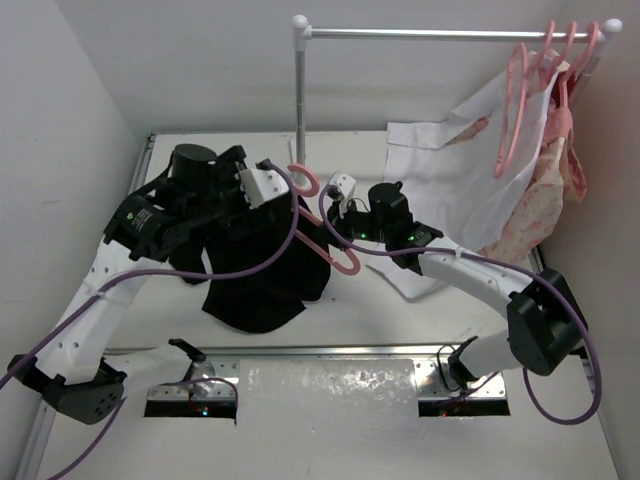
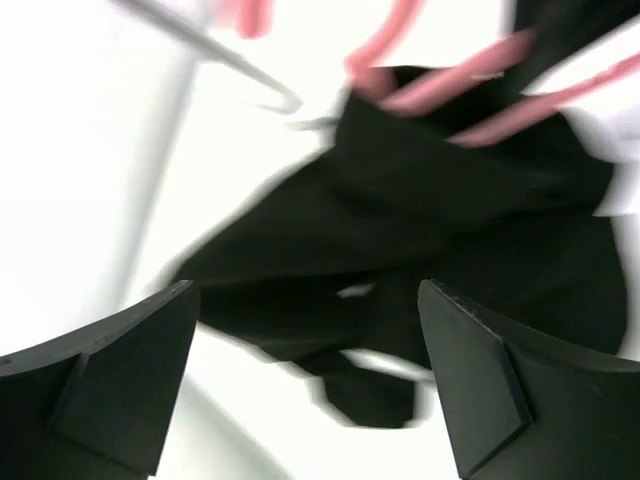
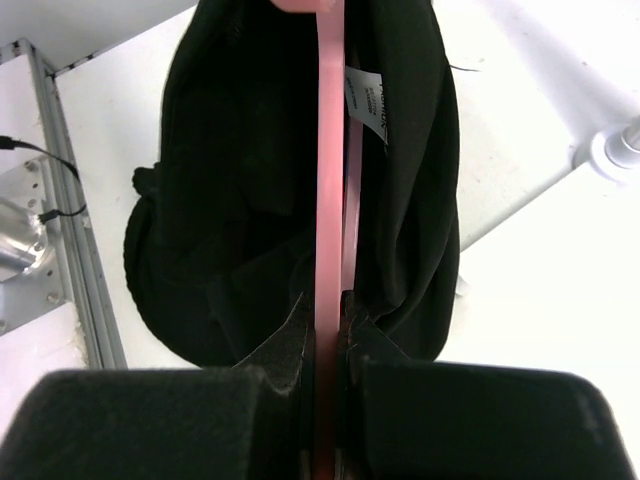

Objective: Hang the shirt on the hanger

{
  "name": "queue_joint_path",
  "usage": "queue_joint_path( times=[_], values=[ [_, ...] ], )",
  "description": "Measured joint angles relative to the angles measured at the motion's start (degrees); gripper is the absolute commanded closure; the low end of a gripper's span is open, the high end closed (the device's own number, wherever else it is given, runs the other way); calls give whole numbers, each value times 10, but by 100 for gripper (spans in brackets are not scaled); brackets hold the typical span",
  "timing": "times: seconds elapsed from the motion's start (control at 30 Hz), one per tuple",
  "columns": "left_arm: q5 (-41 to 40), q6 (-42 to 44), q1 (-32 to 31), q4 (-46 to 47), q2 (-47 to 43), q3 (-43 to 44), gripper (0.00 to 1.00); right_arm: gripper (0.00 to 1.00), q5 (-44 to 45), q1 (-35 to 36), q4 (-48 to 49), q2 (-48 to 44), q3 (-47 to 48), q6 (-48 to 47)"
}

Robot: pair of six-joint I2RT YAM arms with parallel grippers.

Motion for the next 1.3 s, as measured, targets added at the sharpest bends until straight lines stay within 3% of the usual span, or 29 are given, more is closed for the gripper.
queue_joint_path(
  times=[0.23,0.53,0.6,0.67,0.83,1.0,1.1,1.13,1.27,1.3],
  values=[
    [-65,167,11,66,9,-20,5,100,-26,0,8,6,1,-2],
    [48,310,119,73,77,-45,4,100,-42,0,2,6,1,-17],
    [69,322,130,76,80,-49,14,100,-47,0,-2,6,1,-22],
    [99,327,138,75,85,-52,31,100,-55,0,-5,5,2,-27],
    [165,339,146,73,113,-55,31,100,-73,0,-10,5,3,-35],
    [203,351,147,43,153,-56,50,100,-87,-4,-24,5,13,-39],
    [217,366,148,14,172,-56,96,100,-89,-6,-26,5,18,-40],
    [215,359,148,9,175,-57,100,100,-94,-7,-29,5,21,-42],
    [216,343,159,-2,172,-66,100,100,-92,-11,-43,6,50,-48],
    [218,327,165,5,170,-66,100,96,-85,-10,-47,7,60,-50]
  ],
)
